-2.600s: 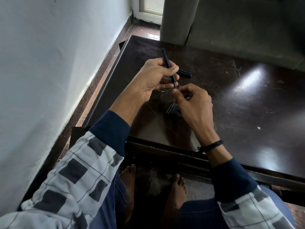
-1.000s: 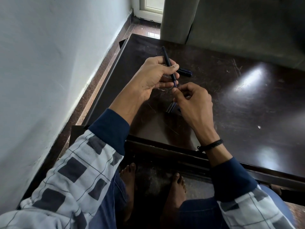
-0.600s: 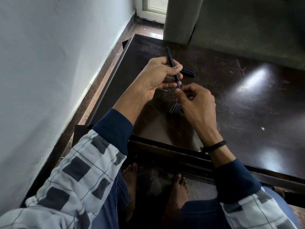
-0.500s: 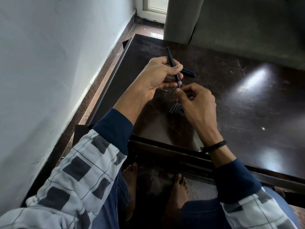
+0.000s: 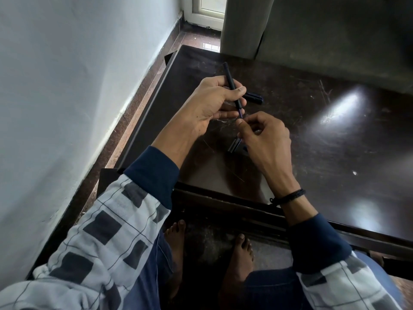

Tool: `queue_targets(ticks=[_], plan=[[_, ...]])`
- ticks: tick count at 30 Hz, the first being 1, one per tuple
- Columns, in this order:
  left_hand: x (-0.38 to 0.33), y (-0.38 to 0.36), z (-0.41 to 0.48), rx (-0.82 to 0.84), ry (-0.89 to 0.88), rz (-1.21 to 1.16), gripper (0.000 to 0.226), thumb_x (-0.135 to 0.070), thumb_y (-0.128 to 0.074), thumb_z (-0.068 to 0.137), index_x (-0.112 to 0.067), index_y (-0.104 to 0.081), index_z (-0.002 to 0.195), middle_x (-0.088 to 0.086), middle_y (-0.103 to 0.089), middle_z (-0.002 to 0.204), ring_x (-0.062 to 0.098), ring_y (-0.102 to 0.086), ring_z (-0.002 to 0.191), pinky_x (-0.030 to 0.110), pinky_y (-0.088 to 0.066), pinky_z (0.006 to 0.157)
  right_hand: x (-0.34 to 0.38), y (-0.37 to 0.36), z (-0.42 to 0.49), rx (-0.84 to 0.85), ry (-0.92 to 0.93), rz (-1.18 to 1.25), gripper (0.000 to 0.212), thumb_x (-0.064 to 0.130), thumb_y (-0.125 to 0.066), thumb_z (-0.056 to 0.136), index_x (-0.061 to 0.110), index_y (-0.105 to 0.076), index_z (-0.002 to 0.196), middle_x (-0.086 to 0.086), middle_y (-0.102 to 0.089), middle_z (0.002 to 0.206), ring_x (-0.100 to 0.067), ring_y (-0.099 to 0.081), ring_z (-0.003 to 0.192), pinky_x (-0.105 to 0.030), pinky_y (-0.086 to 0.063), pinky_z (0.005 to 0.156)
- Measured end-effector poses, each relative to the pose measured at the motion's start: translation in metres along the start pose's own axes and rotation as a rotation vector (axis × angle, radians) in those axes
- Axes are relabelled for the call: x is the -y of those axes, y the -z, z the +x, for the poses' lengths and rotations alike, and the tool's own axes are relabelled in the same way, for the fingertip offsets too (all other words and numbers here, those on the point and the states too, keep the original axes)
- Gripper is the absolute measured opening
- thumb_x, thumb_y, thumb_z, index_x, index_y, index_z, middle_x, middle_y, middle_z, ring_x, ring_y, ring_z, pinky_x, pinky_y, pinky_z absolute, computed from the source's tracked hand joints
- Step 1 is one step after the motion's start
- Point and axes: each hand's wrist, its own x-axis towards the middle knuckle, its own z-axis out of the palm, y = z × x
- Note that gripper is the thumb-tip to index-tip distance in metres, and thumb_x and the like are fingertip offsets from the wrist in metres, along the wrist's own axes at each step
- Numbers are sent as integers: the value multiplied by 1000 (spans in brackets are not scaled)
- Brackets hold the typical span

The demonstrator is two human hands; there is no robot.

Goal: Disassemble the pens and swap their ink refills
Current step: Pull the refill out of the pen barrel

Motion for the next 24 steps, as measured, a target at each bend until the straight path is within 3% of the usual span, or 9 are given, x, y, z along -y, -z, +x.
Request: queue_targets(ticks=[24], plan=[[0, 0, 1, -12, -2, 12, 12, -13, -68, 98, -8, -68, 109, 11, -75, 90, 24, -77, 80, 30, -61, 73, -1, 0, 0, -7, 4, -29, 16, 43, -66, 99, 28, -72, 97, 9, -73, 83, -8, -71, 77, -45, -61, 75]])
